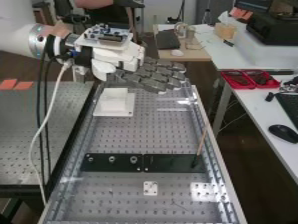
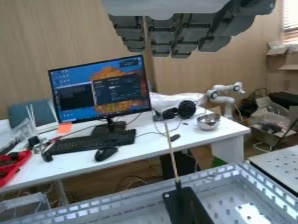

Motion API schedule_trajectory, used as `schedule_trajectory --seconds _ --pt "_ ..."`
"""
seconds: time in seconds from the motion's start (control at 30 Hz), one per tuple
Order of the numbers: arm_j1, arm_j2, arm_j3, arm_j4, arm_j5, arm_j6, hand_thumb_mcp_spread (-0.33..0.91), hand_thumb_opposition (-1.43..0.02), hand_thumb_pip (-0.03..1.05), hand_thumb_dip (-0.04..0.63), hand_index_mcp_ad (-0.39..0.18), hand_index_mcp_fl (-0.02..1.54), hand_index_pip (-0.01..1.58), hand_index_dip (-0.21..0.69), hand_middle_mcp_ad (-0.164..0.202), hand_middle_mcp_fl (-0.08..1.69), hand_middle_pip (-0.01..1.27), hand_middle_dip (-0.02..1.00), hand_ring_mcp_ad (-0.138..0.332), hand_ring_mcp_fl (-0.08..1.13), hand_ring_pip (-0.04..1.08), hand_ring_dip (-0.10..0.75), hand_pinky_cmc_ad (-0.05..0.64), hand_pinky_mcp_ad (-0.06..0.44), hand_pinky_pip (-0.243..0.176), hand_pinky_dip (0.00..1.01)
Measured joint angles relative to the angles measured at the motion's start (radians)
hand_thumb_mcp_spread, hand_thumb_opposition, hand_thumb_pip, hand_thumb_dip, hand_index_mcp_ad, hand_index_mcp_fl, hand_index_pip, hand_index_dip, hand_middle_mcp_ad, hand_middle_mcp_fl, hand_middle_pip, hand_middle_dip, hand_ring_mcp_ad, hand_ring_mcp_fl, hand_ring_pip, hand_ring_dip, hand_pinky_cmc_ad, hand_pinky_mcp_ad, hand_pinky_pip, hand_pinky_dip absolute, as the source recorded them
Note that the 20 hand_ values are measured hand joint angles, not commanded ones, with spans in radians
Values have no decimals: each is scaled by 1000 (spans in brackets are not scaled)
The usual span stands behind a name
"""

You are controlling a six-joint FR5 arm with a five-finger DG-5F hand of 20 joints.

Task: Grab the drill bit and place it in the clear container

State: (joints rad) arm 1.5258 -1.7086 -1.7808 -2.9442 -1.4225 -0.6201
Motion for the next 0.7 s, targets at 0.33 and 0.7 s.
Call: schedule_trajectory --seconds 0.33,0.7 --pt "-16 -73 -61 146 45 73 155 -372 269 14 10 -9 28 19 45 -24 70 33 51 -17 51 12 -9 37 -12 108" --pt "-31 -164 -79 239 89 130 197 -635 384 16 10 -9 66 61 45 -24 110 35 155 -35 105 0 99 101 -49 227"
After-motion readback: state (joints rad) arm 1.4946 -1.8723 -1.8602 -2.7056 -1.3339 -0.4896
